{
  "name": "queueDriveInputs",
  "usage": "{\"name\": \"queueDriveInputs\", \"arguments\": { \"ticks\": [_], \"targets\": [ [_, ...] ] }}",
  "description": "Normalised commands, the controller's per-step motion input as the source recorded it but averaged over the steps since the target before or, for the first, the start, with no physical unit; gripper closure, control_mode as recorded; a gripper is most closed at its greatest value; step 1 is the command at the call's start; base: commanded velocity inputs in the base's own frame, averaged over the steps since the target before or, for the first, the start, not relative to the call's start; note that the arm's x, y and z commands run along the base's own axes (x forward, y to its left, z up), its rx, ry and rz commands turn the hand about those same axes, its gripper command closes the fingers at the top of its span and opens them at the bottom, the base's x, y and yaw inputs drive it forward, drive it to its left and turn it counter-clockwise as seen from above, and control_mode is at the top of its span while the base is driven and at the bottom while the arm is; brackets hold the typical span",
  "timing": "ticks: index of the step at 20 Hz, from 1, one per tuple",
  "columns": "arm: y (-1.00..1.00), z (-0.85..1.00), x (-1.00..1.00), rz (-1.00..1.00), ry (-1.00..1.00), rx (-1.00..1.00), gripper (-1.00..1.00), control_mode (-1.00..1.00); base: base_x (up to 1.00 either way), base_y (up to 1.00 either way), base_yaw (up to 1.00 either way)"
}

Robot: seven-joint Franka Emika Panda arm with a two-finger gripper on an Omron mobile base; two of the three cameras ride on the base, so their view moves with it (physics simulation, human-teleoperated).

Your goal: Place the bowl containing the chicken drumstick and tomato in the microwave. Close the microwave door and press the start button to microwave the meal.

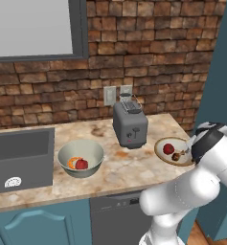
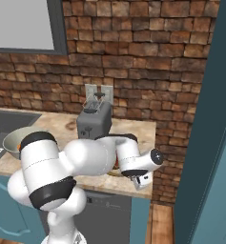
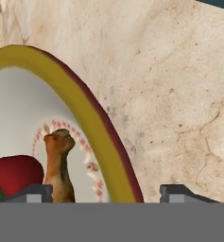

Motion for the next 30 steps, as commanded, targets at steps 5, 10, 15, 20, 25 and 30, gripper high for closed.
{"name": "queueDriveInputs", "arguments": {
  "ticks": [5, 10, 15, 20, 25, 30],
  "targets": [
    [0.0, -0.32, 0.15, 0.0, -0.05, 0.0, -1.0, -1.0, 0.0, 0.0, 0.0],
    [0.03, -0.24, 0.06, 0.0, -0.05, 0.0, 1.0, -1.0, 0.0, 0.0, 0.0],
    [0.01, 0.0, 0.0, 0.0, 0.0, 0.0, 1.0, -1.0, 0.0, 0.0, 0.0],
    [0.01, 0.11, -0.01, 0.01, 0.0, 0.0, 1.0, -1.0, 0.0, 0.0, 0.0],
    [0.06, 0.43, -0.03, 0.01, -0.01, -0.01, 1.0, -1.0, 0.0, 0.0, 0.0],
    [0.17, 0.7, -0.32, 0.0, -0.19, -0.07, 1.0, -1.0, 0.0, 0.0, 0.0]
  ]
}}
